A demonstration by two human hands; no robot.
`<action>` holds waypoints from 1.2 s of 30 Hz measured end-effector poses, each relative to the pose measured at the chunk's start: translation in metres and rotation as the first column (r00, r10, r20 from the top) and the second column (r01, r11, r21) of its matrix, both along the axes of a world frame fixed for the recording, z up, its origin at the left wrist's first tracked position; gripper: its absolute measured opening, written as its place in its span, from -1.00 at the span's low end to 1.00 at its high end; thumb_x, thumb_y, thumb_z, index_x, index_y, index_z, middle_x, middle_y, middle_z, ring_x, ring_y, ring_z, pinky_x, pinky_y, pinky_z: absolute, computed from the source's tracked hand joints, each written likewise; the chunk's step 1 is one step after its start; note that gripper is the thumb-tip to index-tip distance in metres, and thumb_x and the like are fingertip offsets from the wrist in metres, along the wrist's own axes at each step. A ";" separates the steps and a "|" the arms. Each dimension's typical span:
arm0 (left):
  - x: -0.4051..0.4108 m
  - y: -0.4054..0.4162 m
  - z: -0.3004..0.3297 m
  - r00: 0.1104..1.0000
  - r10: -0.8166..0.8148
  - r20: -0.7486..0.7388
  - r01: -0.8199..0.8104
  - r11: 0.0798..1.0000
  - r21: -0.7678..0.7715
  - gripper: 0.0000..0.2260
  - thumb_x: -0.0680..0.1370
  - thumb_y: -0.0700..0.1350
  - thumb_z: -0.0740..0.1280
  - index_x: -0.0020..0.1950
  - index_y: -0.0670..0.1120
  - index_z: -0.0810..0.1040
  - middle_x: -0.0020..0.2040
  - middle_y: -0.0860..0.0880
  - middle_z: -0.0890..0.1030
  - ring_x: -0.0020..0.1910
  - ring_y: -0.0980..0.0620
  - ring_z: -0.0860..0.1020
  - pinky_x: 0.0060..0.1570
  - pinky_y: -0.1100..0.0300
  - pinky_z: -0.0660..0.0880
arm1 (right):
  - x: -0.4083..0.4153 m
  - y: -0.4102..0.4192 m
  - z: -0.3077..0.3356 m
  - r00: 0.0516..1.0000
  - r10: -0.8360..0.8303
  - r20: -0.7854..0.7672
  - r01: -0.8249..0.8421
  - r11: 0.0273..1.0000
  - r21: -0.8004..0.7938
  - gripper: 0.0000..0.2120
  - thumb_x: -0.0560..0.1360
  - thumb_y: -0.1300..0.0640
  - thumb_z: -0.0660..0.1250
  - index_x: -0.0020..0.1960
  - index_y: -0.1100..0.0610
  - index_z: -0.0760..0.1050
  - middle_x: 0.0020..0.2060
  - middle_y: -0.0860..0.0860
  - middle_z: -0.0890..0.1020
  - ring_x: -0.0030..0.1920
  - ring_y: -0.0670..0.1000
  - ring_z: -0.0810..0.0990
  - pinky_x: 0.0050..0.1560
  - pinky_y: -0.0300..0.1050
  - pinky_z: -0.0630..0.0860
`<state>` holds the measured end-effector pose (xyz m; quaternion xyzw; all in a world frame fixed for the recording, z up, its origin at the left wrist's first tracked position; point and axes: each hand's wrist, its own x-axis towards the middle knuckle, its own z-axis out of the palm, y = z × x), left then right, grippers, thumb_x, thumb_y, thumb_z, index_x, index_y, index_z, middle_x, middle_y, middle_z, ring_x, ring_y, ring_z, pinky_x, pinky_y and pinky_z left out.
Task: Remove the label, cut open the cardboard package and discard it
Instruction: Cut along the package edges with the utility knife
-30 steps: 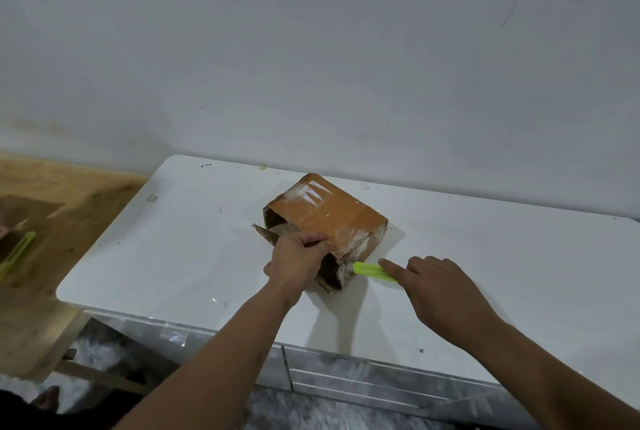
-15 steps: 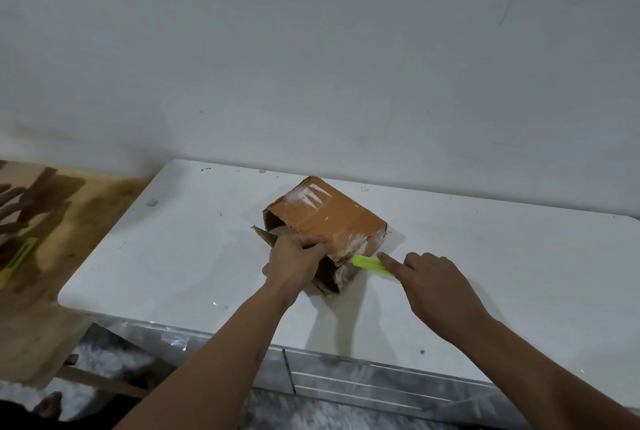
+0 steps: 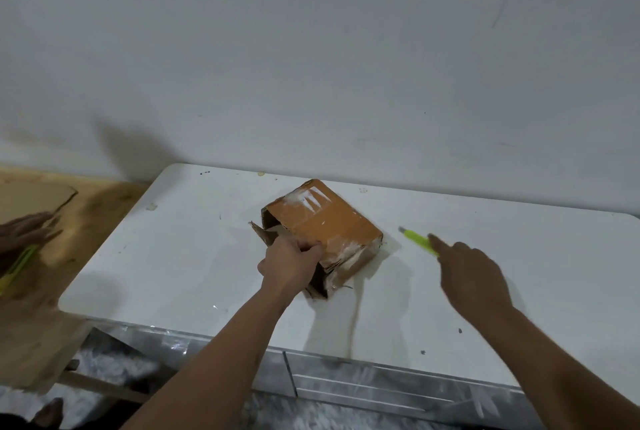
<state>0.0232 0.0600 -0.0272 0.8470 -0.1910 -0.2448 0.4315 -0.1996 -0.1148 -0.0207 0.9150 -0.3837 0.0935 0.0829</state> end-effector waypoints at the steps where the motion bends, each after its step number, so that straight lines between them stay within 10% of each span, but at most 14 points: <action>1: 0.001 0.002 -0.001 1.000 -0.002 -0.010 0.002 1.000 -0.014 -0.86 0.47 0.11 0.40 -0.27 0.24 0.70 -0.24 0.31 0.64 -0.02 0.14 0.59 0.24 -0.10 0.47 | -0.005 -0.007 0.002 0.999 -0.023 0.030 0.023 1.000 0.011 -0.51 0.34 0.34 0.44 0.25 0.10 0.58 -0.41 0.11 0.49 -0.49 0.18 0.46 -0.52 -0.05 0.39; 7: -0.001 0.003 0.002 0.995 -0.068 -0.073 0.062 0.995 -0.076 -0.91 0.33 0.21 0.37 -0.24 0.39 0.67 -0.07 0.39 0.63 0.11 0.13 0.59 0.25 -0.09 0.49 | -0.011 0.005 0.003 0.982 -0.019 0.190 -0.038 0.956 0.292 -0.59 0.53 0.20 0.30 0.36 0.02 0.47 -0.28 0.05 0.53 -0.27 0.19 0.55 -0.31 -0.04 0.44; 12: -0.010 0.001 0.000 0.980 -0.185 -0.066 0.181 0.982 -0.062 -0.88 0.35 0.27 0.34 -0.17 0.52 0.58 0.01 0.35 0.67 0.16 0.16 0.59 0.29 -0.11 0.45 | 0.016 0.037 0.007 0.908 -0.211 0.361 -0.132 0.674 0.727 -0.72 0.61 0.08 0.18 0.31 -0.06 0.42 -0.19 -0.02 0.64 -0.21 0.05 0.61 -0.23 -0.10 0.48; 16: -0.027 0.001 0.005 0.955 -0.296 -0.005 0.297 0.955 0.008 -0.71 0.51 0.14 0.36 0.22 0.35 0.58 0.08 0.30 0.67 0.17 0.17 0.57 0.33 -0.16 0.36 | 0.036 0.058 0.016 0.849 -0.272 0.452 -0.274 0.505 0.819 -0.72 0.62 0.11 0.15 0.27 -0.16 0.38 -0.13 -0.04 0.66 -0.23 -0.02 0.65 -0.21 -0.12 0.58; 25: -0.048 -0.004 0.013 0.871 -0.489 0.045 0.486 0.871 0.068 -0.58 0.45 -0.06 0.20 0.17 0.39 0.54 -0.02 0.36 0.67 0.12 0.07 0.59 0.23 -0.18 0.44 | 0.053 0.057 0.014 0.643 -0.728 0.237 -0.403 -0.058 0.913 -0.79 0.59 0.25 0.23 0.16 0.17 0.57 -0.06 0.17 0.64 -0.15 0.11 0.61 0.07 0.04 0.60; 31: -0.033 -0.006 0.024 0.848 -0.428 0.312 0.373 0.901 0.222 -0.66 0.55 -0.06 0.27 0.31 0.13 0.59 0.17 0.12 0.67 0.17 0.07 0.58 0.18 0.11 0.51 | 0.043 0.046 0.011 0.656 -0.701 0.280 -0.339 0.059 0.939 -0.85 0.50 0.34 0.34 0.04 0.29 0.61 -0.16 0.18 0.60 -0.20 0.08 0.56 -0.09 -0.12 0.61; 36: -0.005 -0.006 0.027 0.499 -0.746 0.441 0.501 0.664 0.555 -0.40 0.43 0.10 0.33 0.48 0.22 0.33 0.46 0.09 0.37 0.50 -0.04 0.19 0.46 -0.06 0.05 | 0.025 0.023 0.011 0.757 -0.586 0.290 -0.203 0.211 0.956 -0.86 0.44 0.37 0.29 -0.08 0.30 0.62 -0.31 0.12 0.51 -0.29 0.06 0.46 -0.15 -0.09 0.48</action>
